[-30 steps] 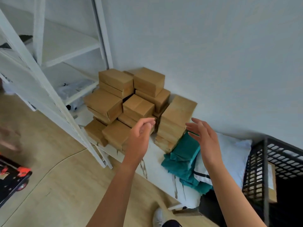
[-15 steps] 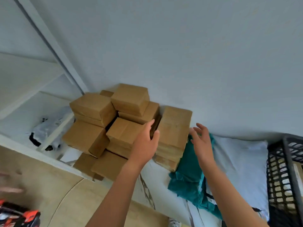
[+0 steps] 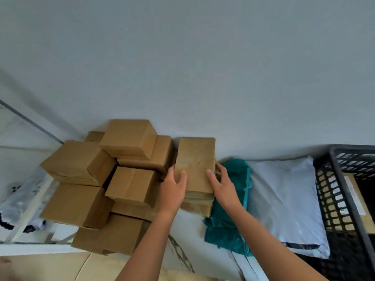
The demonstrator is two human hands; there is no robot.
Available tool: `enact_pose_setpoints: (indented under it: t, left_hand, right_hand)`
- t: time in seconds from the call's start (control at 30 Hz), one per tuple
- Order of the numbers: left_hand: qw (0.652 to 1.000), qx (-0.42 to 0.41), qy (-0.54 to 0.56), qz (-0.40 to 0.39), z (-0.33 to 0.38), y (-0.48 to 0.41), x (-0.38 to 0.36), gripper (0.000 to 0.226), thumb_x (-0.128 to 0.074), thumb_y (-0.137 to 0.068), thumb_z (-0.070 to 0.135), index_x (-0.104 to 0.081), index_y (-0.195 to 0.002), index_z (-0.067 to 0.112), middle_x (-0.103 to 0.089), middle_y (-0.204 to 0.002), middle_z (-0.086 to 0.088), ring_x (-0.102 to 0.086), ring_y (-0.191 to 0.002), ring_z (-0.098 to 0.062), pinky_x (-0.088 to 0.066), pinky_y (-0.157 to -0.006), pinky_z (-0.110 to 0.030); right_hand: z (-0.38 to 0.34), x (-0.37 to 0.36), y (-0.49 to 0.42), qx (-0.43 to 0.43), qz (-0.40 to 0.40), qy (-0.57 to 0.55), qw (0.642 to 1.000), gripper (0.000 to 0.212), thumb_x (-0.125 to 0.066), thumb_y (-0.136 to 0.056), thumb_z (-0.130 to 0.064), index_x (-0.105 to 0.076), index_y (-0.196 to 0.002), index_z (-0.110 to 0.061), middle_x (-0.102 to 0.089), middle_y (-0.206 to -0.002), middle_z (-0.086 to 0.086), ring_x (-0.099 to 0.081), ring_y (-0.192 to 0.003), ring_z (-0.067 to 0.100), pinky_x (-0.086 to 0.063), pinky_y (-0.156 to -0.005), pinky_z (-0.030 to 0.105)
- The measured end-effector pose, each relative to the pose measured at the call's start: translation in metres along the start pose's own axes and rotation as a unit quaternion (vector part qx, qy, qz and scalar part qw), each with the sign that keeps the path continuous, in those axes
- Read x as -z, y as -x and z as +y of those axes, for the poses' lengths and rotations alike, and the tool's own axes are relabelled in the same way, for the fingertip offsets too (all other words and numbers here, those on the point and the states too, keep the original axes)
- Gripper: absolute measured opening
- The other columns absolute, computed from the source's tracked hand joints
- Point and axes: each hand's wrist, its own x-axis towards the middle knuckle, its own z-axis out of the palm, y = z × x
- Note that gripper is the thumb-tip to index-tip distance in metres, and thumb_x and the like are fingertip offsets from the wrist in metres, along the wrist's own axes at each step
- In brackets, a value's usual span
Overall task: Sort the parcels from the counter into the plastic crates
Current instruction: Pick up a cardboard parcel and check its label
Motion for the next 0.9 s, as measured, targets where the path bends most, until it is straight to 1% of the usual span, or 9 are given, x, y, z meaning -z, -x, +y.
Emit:
enact_pose_setpoints:
  t: [0.1,0.2,0.27,0.4,0.53,0.6,0.67,0.77,0.9]
  left_hand:
    - [1.0,0.005,-0.005,-0.006,0.0,-0.003,0.002,0.045,-0.051,-0.105,0.049,-0.054,-0.145,0.031,-0.069,-0.124,0.012,-0.067,-0.11,-0.009,-0.059,-0.096,-0.041]
    - [1.0,0.007,0.01,-0.025,0.004,-0.002,0.004,0.037,-0.05,-0.107,0.045,-0.055,-0.141,0.031,-0.069,-0.119,0.011,-0.066,-0.102,-0.007,-0.059,-0.085,-0.035]
    - [0.998,0.006,0.019,-0.051,0.01,-0.002,0.008,0.032,-0.05,-0.108,0.04,-0.054,-0.138,0.029,-0.068,-0.118,0.009,-0.064,-0.099,-0.006,-0.054,-0.076,-0.028]
    - [0.995,-0.014,0.011,-0.103,0.028,0.0,0.03,0.034,-0.05,-0.108,0.036,-0.054,-0.141,0.025,-0.067,-0.117,0.008,-0.063,-0.1,-0.009,-0.052,-0.079,-0.031]
    - [0.984,-0.071,0.006,-0.163,0.053,0.013,0.068,0.025,-0.048,-0.108,0.038,-0.061,-0.127,0.027,-0.068,-0.107,0.009,-0.062,-0.088,-0.008,-0.048,-0.071,-0.026]
    - [0.978,-0.115,0.042,-0.169,0.064,0.022,0.088,0.029,-0.047,-0.108,0.041,-0.062,-0.129,0.028,-0.069,-0.107,0.006,-0.064,-0.088,-0.013,-0.051,-0.079,-0.032]
    - [0.972,-0.163,0.071,-0.153,0.071,0.035,0.107,0.033,-0.047,-0.108,0.045,-0.056,-0.138,0.035,-0.072,-0.11,0.018,-0.069,-0.09,-0.008,-0.057,-0.081,-0.032]
    - [0.952,-0.252,0.139,-0.106,0.082,0.062,0.129,0.032,-0.047,-0.11,0.04,-0.047,-0.142,0.041,-0.064,-0.103,0.042,-0.062,-0.09,0.017,-0.055,-0.074,-0.011]
    - [0.912,-0.319,0.249,-0.059,0.088,0.098,0.147,0.043,-0.046,-0.112,0.027,-0.044,-0.155,0.032,-0.061,-0.136,0.027,-0.06,-0.122,0.008,-0.052,-0.095,-0.013]
  right_hand:
    - [0.001,-0.004,0.003,-0.013,0.016,-0.017,1.0,0.065,-0.057,-0.099,-0.062,-0.037,-0.154,-0.035,-0.062,-0.131,-0.004,-0.062,-0.1,-0.002,-0.052,-0.075,0.015]
    - [0.002,-0.01,0.007,-0.053,0.047,-0.034,0.997,0.07,-0.057,-0.094,-0.07,-0.043,-0.151,-0.032,-0.064,-0.127,-0.002,-0.065,-0.106,0.011,-0.059,-0.094,0.039]
    - [-0.002,-0.012,0.011,-0.081,0.061,-0.047,0.994,0.067,-0.056,-0.095,-0.07,-0.045,-0.149,-0.031,-0.062,-0.126,-0.004,-0.064,-0.109,0.015,-0.059,-0.097,0.046]
    - [-0.031,-0.008,0.032,-0.12,0.059,-0.067,0.989,0.053,-0.054,-0.099,-0.063,-0.052,-0.141,-0.03,-0.062,-0.124,-0.003,-0.065,-0.106,0.019,-0.057,-0.072,0.036]
    - [-0.071,-0.004,0.062,-0.12,0.078,-0.032,0.989,0.044,-0.051,-0.101,-0.062,-0.057,-0.129,-0.028,-0.063,-0.119,0.001,-0.064,-0.104,0.024,-0.057,-0.08,0.04]
    - [-0.094,-0.004,0.081,-0.084,0.102,-0.012,0.991,0.044,-0.05,-0.1,-0.063,-0.058,-0.128,-0.03,-0.063,-0.12,0.001,-0.065,-0.105,0.024,-0.06,-0.086,0.044]
    - [-0.115,-0.009,0.106,-0.018,0.13,-0.013,0.991,0.044,-0.05,-0.101,-0.062,-0.057,-0.132,-0.032,-0.064,-0.12,-0.002,-0.065,-0.105,0.019,-0.06,-0.087,0.044]
    - [-0.137,-0.023,0.145,0.112,0.167,-0.043,0.979,0.045,-0.053,-0.102,-0.06,-0.055,-0.14,-0.037,-0.068,-0.123,-0.007,-0.068,-0.105,0.007,-0.058,-0.089,0.036]
    - [-0.144,-0.04,0.185,0.272,0.2,-0.062,0.939,0.057,-0.056,-0.094,-0.068,-0.048,-0.146,-0.046,-0.067,-0.134,-0.007,-0.066,-0.121,0.01,-0.056,-0.098,0.032]
